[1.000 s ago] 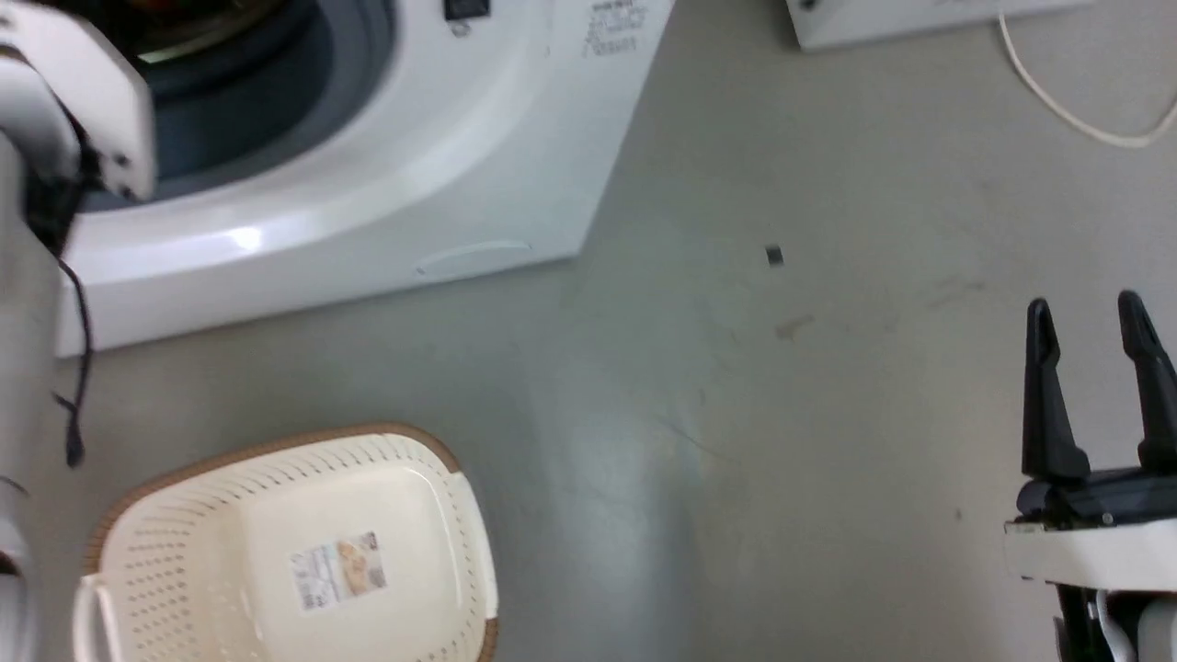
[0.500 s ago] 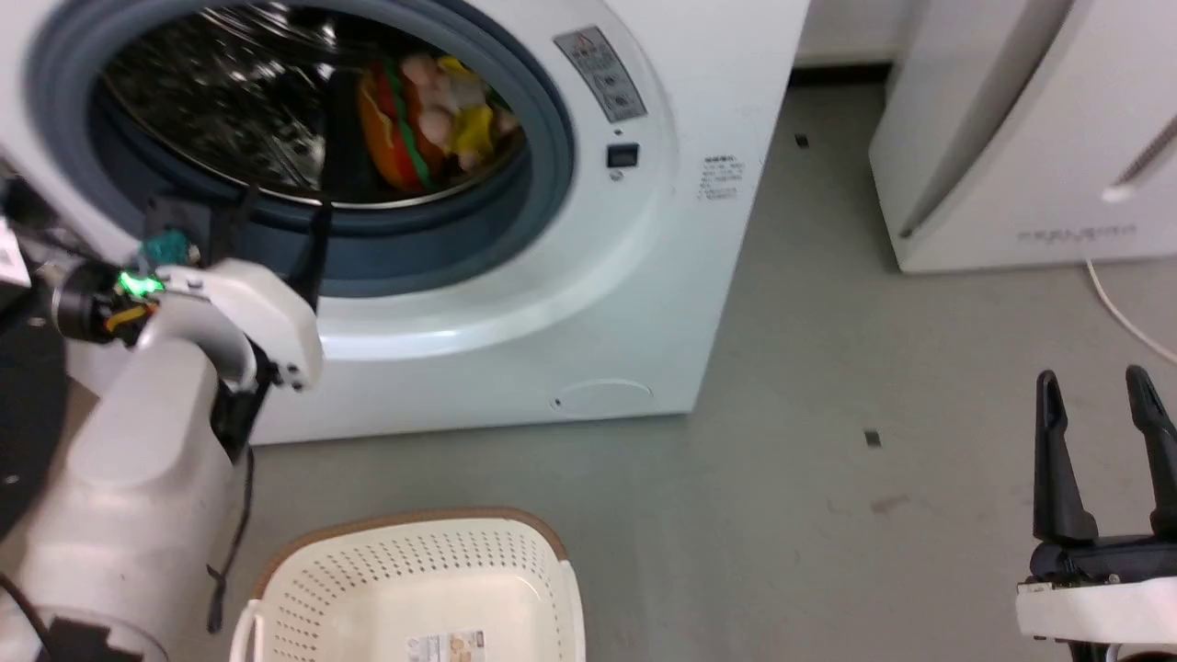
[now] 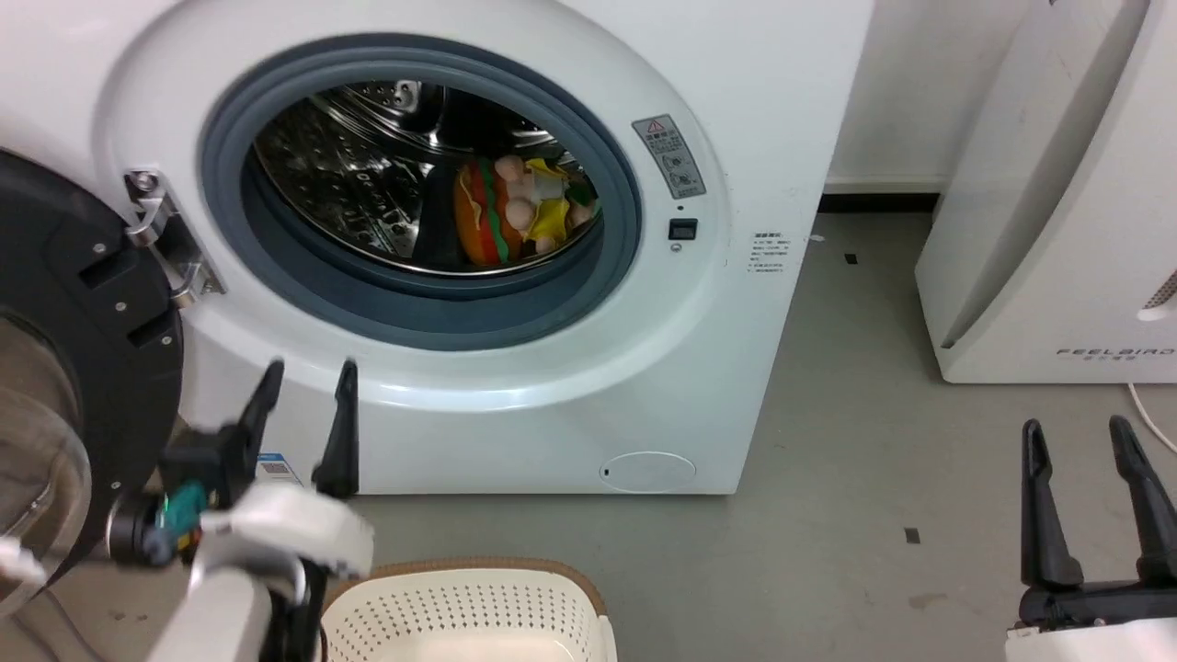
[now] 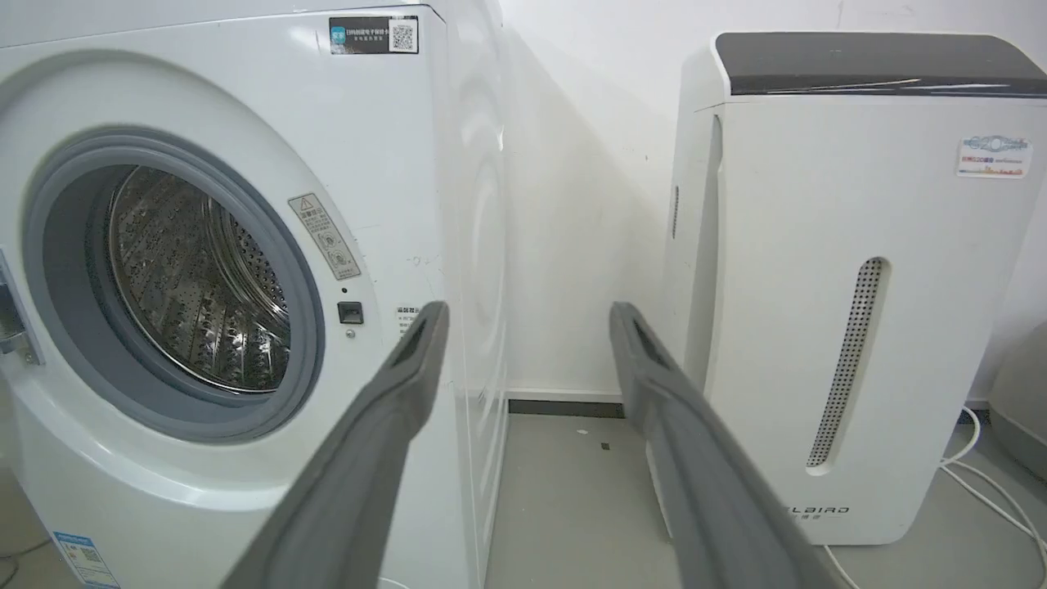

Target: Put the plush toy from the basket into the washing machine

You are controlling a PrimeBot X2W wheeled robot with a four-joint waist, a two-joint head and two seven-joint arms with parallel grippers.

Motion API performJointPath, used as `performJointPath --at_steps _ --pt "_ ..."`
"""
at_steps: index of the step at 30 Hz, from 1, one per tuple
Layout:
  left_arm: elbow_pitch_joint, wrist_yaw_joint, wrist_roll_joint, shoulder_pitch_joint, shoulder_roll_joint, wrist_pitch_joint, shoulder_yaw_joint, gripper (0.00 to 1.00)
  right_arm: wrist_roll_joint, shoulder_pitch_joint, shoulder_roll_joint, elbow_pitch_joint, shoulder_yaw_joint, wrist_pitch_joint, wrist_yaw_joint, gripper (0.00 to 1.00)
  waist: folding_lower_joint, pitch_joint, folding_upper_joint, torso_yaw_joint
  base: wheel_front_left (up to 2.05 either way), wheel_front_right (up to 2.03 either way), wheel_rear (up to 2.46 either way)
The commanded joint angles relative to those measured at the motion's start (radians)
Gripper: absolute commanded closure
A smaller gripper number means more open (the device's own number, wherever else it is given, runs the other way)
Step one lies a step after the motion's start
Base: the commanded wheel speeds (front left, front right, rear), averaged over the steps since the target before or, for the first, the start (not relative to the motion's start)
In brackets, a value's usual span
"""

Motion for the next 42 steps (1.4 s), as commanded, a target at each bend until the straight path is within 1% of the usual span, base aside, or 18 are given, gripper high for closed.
performJointPath --at_steps 1,5,8,11,14,17,22,23,42 --pt "-0.014 0.008 0.007 0.023 -0.007 -0.004 0.008 0.0 0.001 0.013 0.0 -0.003 0.004 -0.003 -0.001 0.0 0.0003 -0.005 -0.0001 0.003 0.0 0.0 0.0" --pt "-0.145 0.047 0.034 0.179 -0.051 -0.004 0.061 0.0 0.004 0.027 0.0 -0.003 0.025 -0.003 -0.001 0.0 0.0003 -0.014 -0.0001 0.005 0.0 0.0 0.0" --pt "-0.214 0.055 0.07 0.27 -0.081 -0.004 0.077 0.0 0.009 0.034 0.0 -0.001 0.036 -0.003 -0.001 0.0 0.0003 -0.023 -0.0001 0.01 0.0 0.0 0.0" --pt "-0.253 0.058 0.111 0.334 -0.107 -0.004 0.089 0.0 0.013 0.04 0.0 0.003 0.041 -0.003 -0.001 0.0 0.0003 -0.028 -0.0001 0.019 0.0 0.0 0.0" --pt "-0.272 0.055 0.155 0.368 -0.129 -0.004 0.096 0.0 0.018 0.044 0.0 0.008 0.047 -0.003 -0.001 0.0 0.0003 -0.03 -0.0001 0.027 0.0 0.0 0.0" --pt "-0.27 0.04 0.199 0.386 -0.143 -0.004 0.098 0.0 0.022 0.044 0.0 0.014 0.053 -0.003 -0.001 0.0 0.0003 -0.031 -0.0001 0.034 0.0 0.0 0.0" --pt "-0.271 0.021 0.233 0.39 -0.176 -0.004 0.127 0.0 0.019 0.045 0.0 0.02 0.059 -0.003 -0.001 0.0 0.0003 -0.033 -0.0001 0.043 0.0 0.0 0.0" --pt "-0.268 0.02 0.232 0.382 -0.177 0.0 0.126 1.0 0.013 0.034 0.0 0.019 0.058 0.0 0.0 1.0 0.0003 -0.033 -0.0001 0.043 0.0 0.0 0.0" --pt "-0.275 0.01 0.255 0.372 -0.189 0.031 0.139 1.0 -0.001 0.021 0.0 0.032 0.071 0.031 0.0 1.0 0.0003 -0.033 -0.0001 0.037 0.0 0.0 0.0"
